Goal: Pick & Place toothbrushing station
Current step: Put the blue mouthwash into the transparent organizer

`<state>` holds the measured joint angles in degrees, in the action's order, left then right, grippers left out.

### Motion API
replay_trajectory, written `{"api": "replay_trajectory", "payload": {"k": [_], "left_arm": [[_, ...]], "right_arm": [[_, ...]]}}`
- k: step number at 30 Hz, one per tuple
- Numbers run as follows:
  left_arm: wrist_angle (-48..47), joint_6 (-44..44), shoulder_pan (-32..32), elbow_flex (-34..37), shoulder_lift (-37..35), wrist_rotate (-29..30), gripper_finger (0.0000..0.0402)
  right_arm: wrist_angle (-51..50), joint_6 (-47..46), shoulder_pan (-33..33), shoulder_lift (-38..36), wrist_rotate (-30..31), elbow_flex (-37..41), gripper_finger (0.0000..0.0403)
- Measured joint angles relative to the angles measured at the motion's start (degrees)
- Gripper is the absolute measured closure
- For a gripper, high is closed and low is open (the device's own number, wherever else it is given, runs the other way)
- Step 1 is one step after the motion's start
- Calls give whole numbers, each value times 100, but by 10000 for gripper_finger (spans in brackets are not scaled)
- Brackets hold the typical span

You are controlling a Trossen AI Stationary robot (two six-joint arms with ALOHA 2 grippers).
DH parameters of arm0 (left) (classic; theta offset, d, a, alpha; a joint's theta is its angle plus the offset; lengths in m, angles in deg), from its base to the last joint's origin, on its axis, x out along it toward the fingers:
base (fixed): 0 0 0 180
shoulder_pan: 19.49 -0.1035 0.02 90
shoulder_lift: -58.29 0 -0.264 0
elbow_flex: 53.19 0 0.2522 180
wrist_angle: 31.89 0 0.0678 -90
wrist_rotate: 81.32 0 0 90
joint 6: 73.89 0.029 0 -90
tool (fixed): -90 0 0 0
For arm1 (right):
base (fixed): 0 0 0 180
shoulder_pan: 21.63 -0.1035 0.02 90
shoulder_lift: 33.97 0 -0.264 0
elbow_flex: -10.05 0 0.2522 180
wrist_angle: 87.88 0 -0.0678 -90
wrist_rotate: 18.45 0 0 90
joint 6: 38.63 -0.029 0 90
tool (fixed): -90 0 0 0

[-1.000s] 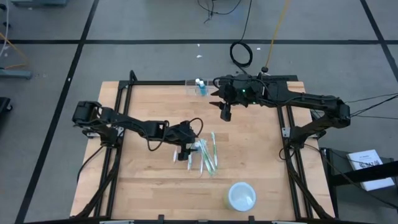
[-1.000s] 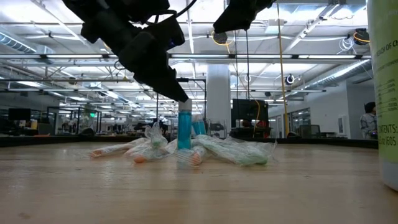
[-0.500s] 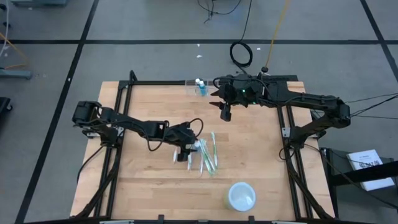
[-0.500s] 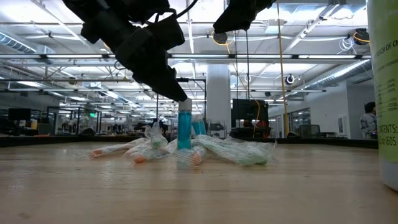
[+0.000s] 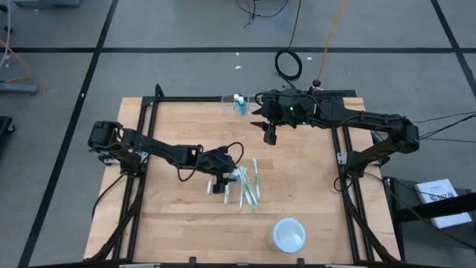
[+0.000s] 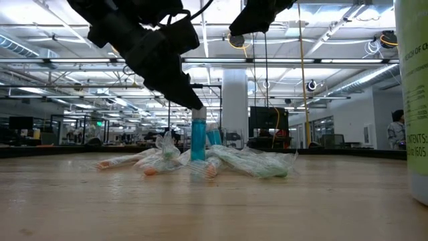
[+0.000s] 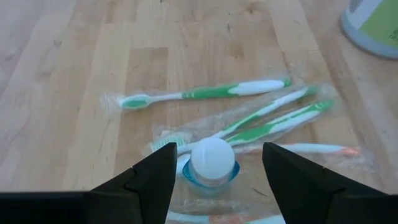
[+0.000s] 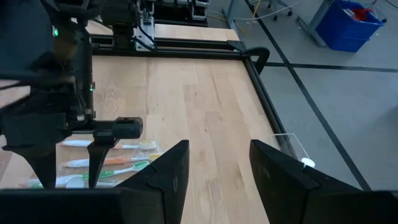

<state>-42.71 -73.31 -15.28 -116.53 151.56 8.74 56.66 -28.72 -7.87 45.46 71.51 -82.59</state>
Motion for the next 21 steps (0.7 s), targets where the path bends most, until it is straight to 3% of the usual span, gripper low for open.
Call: {"api": "replay_trajectory", "payload": {"k": [21], "left_arm": [[67,192,-22,0,154,280,163]], "right_arm": [[0,2,0,0,0,0,243]]}}
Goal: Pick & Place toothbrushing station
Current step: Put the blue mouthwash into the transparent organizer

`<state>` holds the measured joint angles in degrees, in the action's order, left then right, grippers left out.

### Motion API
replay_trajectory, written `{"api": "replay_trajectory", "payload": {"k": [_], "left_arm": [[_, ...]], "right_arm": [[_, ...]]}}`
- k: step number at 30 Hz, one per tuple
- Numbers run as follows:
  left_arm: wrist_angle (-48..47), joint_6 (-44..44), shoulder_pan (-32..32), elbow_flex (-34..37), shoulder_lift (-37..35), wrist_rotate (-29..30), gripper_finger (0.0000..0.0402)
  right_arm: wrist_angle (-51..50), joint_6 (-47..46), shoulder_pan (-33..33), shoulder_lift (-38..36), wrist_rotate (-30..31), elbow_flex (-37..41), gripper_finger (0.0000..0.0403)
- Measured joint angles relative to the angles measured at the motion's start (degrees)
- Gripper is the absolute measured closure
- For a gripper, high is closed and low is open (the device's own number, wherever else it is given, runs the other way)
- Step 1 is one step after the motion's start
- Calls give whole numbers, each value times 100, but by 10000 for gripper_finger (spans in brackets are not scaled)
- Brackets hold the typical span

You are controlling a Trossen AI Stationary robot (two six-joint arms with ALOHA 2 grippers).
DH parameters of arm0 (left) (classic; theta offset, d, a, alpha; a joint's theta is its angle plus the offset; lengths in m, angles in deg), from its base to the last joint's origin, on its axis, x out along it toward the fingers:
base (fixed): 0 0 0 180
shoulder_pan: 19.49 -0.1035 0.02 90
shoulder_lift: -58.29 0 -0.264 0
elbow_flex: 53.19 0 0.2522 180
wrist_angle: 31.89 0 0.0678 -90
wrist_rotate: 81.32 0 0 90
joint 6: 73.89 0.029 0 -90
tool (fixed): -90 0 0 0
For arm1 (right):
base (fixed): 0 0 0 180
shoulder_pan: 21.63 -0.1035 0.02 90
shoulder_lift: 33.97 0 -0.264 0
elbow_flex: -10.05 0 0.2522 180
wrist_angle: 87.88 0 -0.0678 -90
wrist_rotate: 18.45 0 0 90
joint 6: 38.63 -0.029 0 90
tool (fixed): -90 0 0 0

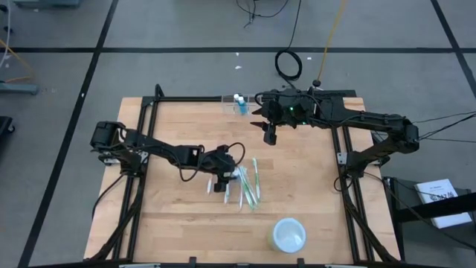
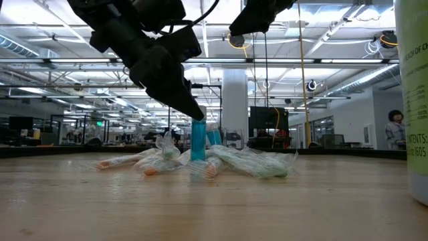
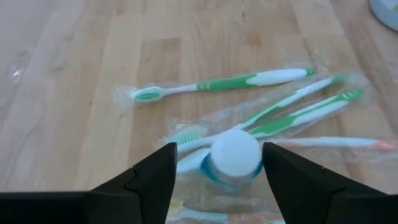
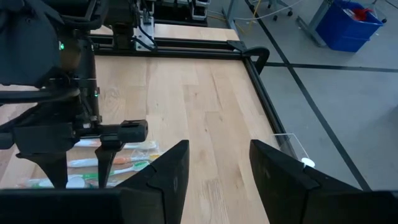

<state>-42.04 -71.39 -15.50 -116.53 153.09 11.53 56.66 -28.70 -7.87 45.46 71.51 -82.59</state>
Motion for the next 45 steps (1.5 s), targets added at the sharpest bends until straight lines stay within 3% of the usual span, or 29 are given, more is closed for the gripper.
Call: {"api": "replay_trajectory", "payload": {"k": [24,38,45], "left_arm": [[7,0,0,0,0,17,165],[24,41,0,0,0,-4,300],[-53,42,0,-106,-27,4,312]], "right_arm": [[-2,2,0,0,2,0,243],[-2,23,0,0,2,0,243],[-7,24,1,0,2,0,243]]}}
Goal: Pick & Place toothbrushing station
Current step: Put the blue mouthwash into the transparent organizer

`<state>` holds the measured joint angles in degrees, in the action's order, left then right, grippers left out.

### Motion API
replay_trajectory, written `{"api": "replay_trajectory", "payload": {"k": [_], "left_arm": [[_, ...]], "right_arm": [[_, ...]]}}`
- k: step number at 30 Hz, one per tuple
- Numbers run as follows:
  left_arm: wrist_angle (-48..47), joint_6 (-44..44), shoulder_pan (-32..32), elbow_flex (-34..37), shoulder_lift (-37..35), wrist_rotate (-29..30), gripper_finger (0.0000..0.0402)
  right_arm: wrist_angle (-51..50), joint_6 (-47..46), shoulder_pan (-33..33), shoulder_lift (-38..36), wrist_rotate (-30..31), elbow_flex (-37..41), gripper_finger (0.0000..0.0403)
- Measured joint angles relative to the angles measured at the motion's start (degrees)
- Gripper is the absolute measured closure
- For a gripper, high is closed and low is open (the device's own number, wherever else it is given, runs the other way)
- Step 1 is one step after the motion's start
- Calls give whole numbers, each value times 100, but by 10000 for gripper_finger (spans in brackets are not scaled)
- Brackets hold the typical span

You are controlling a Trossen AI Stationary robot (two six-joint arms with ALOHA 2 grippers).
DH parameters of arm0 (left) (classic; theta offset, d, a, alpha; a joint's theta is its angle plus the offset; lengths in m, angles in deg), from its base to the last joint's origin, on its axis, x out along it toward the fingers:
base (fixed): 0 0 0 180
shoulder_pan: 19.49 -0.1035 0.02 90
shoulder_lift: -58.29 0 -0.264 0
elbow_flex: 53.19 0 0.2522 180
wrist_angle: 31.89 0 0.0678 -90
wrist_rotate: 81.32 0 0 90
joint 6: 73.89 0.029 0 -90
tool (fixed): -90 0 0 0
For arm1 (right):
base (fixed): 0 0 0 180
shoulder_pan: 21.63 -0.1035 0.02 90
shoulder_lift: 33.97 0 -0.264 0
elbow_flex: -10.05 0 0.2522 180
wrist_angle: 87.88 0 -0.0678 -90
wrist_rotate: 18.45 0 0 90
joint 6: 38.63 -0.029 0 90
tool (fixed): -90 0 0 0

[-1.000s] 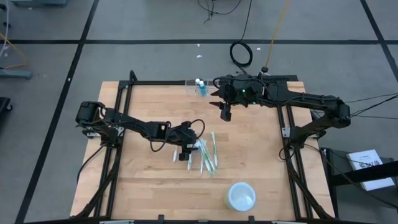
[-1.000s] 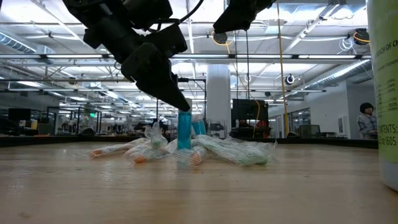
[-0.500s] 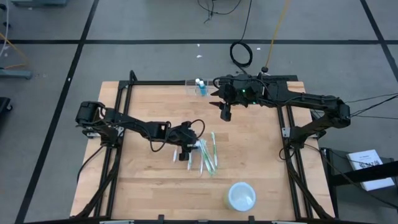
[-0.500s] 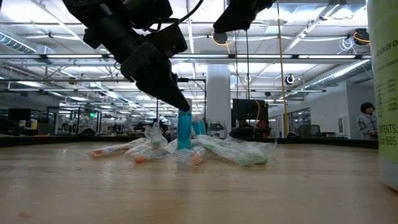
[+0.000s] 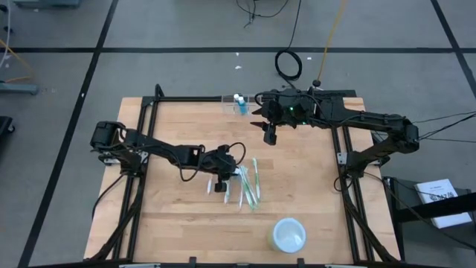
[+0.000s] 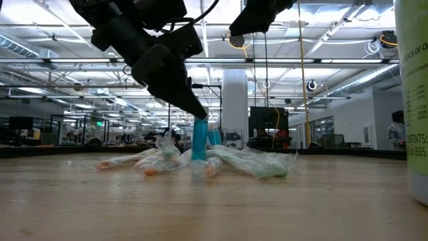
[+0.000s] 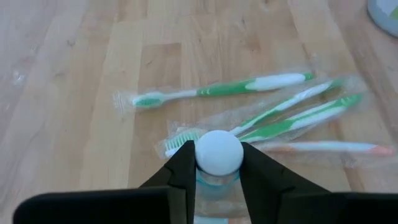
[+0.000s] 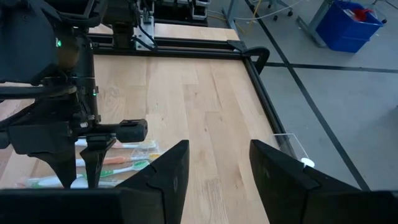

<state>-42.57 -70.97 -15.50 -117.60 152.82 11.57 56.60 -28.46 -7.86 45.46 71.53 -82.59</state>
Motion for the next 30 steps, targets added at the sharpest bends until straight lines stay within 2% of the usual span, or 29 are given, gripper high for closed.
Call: {"api": "replay_trajectory", "payload": {"k": [7,10,13,18,22,26,30], "left_arm": [[-342,732,-119,-345,-573,28,306],[-376,1133,-314,-357,-1037,292,306],[-366,1356,-683,-368,-1505,495,305],[-55,1389,-1634,-370,-1973,339,305],[122,1094,-2529,-439,-1800,-433,305],[126,1045,-3196,-884,-1188,-890,305],[-169,1134,-3556,-1562,-386,-1292,305]], "right_arm": [[-92,17,3,-71,19,2,243],[-125,82,3,-182,22,9,243],[-176,132,19,-370,22,9,243],[-260,151,138,-714,24,8,243],[-460,195,289,-924,24,7,243],[-678,255,406,-1087,25,7,243],[-767,299,470,-1156,26,7,243]]}}
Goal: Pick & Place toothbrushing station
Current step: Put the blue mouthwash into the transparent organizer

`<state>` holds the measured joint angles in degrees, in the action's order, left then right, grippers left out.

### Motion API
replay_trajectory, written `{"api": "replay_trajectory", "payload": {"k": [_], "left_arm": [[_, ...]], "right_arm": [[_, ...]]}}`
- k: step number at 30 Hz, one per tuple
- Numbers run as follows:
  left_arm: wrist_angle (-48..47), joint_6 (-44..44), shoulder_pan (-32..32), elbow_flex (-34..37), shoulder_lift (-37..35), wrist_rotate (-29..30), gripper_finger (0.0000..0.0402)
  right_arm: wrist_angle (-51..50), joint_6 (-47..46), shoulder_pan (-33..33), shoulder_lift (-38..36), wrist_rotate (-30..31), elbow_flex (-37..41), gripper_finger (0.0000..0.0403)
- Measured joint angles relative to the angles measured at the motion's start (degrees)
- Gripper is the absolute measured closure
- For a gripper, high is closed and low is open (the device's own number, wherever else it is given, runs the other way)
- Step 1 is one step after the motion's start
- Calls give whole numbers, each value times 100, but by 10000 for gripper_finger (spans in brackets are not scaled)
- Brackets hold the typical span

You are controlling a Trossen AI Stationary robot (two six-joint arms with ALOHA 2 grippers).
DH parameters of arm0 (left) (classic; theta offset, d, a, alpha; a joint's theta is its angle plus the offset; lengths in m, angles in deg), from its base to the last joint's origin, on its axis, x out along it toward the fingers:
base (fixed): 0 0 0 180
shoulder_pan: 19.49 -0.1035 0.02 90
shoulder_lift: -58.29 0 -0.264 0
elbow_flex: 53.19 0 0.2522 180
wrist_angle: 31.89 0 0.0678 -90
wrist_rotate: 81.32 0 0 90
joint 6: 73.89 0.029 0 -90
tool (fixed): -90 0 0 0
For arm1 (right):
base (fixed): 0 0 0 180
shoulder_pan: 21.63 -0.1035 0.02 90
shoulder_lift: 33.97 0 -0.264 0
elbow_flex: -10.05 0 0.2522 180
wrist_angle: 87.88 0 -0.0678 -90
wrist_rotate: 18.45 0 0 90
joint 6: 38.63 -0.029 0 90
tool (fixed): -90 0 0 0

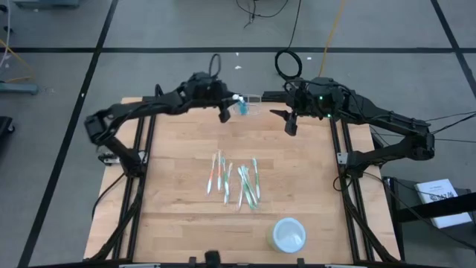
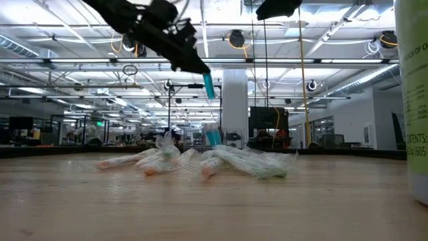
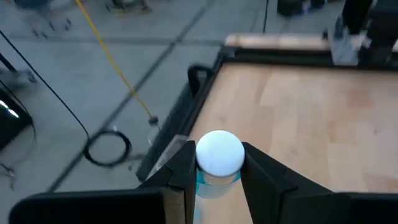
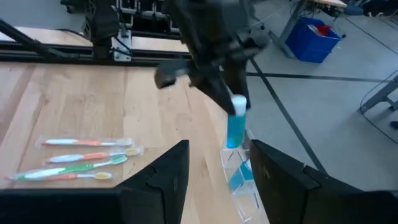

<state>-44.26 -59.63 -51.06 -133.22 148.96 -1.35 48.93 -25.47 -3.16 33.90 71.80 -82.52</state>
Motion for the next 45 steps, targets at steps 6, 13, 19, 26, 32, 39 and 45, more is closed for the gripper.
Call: {"api": "replay_trajectory", "payload": {"k": [6,13,19,26,32,39,45], "left_arm": [[-319,131,-380,-608,902,-33,305],[-364,-131,-770,-642,1203,-52,305],[-494,-141,-815,-646,1204,-367,305],[-467,-83,-622,-644,1207,-398,305],[-220,-115,-582,-642,1209,-256,305],[-138,-264,-649,-642,1323,-236,305],[113,-411,-625,-633,1757,-184,305]], "right_arm": [[-73,173,100,0,-4,0,243],[-90,213,177,2,-14,0,243],[-89,205,181,4,-22,0,243],[-86,193,181,4,-24,0,243],[-86,153,181,4,-24,0,243],[-86,149,181,4,-26,-2,243],[-29,148,174,4,-29,48,243]]}}
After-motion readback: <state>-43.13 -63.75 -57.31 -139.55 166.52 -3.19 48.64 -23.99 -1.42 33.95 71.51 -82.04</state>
